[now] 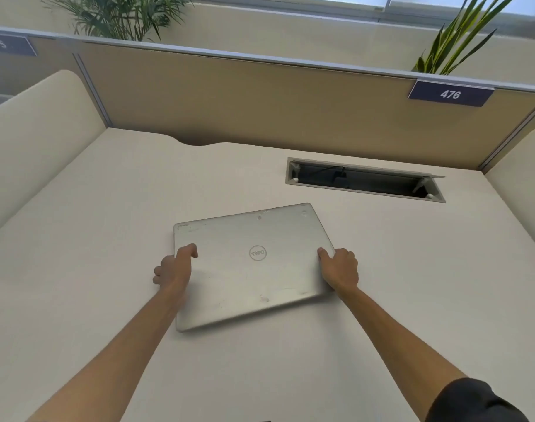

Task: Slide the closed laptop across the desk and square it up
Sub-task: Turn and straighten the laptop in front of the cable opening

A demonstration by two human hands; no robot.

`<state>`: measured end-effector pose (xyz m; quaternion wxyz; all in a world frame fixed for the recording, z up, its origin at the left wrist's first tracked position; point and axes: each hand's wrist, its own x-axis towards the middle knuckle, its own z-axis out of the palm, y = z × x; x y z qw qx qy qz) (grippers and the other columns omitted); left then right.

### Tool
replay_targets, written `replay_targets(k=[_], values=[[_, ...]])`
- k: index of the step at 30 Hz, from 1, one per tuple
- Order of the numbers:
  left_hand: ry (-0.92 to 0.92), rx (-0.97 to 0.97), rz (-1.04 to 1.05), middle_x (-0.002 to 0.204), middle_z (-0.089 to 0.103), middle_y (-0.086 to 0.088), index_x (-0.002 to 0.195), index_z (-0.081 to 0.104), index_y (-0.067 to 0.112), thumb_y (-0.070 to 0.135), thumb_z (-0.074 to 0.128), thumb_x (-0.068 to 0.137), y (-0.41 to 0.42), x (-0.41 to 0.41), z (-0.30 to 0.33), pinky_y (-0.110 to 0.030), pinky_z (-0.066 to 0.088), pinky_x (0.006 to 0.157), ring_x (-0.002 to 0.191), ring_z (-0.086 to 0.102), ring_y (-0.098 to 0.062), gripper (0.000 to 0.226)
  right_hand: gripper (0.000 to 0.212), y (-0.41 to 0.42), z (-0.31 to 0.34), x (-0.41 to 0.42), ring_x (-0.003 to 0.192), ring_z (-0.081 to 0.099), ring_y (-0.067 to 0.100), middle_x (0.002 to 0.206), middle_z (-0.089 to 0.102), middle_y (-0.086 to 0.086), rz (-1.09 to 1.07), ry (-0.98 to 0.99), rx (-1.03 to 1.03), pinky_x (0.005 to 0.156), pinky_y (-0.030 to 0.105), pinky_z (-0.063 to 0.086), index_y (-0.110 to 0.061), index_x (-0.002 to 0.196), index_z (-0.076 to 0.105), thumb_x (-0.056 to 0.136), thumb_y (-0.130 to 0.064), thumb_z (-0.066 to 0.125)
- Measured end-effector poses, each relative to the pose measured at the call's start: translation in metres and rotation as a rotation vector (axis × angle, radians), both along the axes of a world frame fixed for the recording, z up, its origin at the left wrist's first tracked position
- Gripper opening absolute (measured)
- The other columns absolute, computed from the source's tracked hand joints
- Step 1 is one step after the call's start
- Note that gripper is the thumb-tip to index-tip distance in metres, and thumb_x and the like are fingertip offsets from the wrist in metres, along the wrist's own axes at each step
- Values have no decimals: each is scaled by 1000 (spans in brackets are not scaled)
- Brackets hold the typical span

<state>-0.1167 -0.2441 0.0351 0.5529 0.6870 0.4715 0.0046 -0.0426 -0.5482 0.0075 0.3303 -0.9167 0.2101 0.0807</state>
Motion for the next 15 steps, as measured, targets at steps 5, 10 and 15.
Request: replay_targets(k=[5,10,15], values=[[-51,-65,-43,117,47,-14,79,51,12,36,51,48,7,21,5,-43,37,85,113,40,-34,38,56,0,-2,-13,132,41,32,139,46,15,-109,-18,24,104,44,36,-3,135,48,96,-43,48],[-128,-122,-95,116,48,-9,82,55,11,32,52,49,12,42,7,-42,33,85,116,42,-33,39,56,-1,-2,-24,133,38,32,142,44,15,-189,-22,42,106,44,34,-2,137,46,97,-42,48],[-133,-136,-141,97,46,-7,78,52,13,33,52,49,11,52,7,-40,33,79,96,40,-29,35,57,-1,-1,-32,134,37,32,143,43,15,-248,-8,37,107,44,34,-2,138,45,98,-42,47]])
